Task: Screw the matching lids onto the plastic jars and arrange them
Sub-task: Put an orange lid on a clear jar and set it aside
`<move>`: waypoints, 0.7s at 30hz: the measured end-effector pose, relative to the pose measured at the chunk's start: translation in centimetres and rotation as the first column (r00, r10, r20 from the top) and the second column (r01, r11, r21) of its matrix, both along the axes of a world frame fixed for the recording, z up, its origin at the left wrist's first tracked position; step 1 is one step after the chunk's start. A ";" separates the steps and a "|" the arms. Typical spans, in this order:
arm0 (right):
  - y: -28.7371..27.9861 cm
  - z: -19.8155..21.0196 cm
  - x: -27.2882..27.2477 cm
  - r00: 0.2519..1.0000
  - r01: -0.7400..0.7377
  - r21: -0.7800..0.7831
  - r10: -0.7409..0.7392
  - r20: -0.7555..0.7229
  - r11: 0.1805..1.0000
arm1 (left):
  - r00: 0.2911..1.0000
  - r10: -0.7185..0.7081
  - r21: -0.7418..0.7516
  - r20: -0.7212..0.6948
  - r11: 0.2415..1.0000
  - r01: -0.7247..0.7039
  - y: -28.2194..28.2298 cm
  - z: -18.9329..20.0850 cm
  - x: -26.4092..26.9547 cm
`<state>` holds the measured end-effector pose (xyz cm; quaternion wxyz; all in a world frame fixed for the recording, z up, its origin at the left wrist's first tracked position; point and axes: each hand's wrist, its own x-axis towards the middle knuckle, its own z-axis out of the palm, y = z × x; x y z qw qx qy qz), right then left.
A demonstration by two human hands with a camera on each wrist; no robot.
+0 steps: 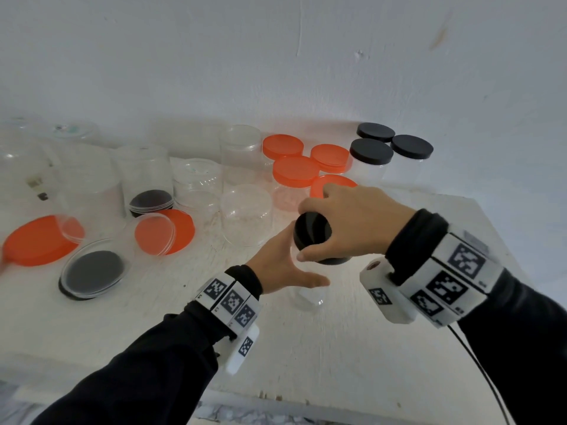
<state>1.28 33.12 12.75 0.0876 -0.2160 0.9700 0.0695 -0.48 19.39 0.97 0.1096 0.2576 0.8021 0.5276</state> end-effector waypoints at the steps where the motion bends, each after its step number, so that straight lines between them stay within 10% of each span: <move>1: 0.3 0.2 0.0 0.996 -0.010 -0.011 0.011 0.087 1.000 | 1.000 0.005 0.003 -0.004 1.000 -0.005 0.0 -0.1 0.0; 4: 0.8 0.5 -0.1 0.973 -0.057 -0.090 0.075 0.216 0.994 | 1.000 0.008 -0.012 -0.012 1.000 -0.008 0.1 -0.2 -0.1; 21: 1.1 -1.5 1.2 0.996 -0.043 -0.146 0.030 -0.085 0.988 | 1.000 -0.013 -0.008 -0.021 1.000 0.013 0.2 -0.2 0.0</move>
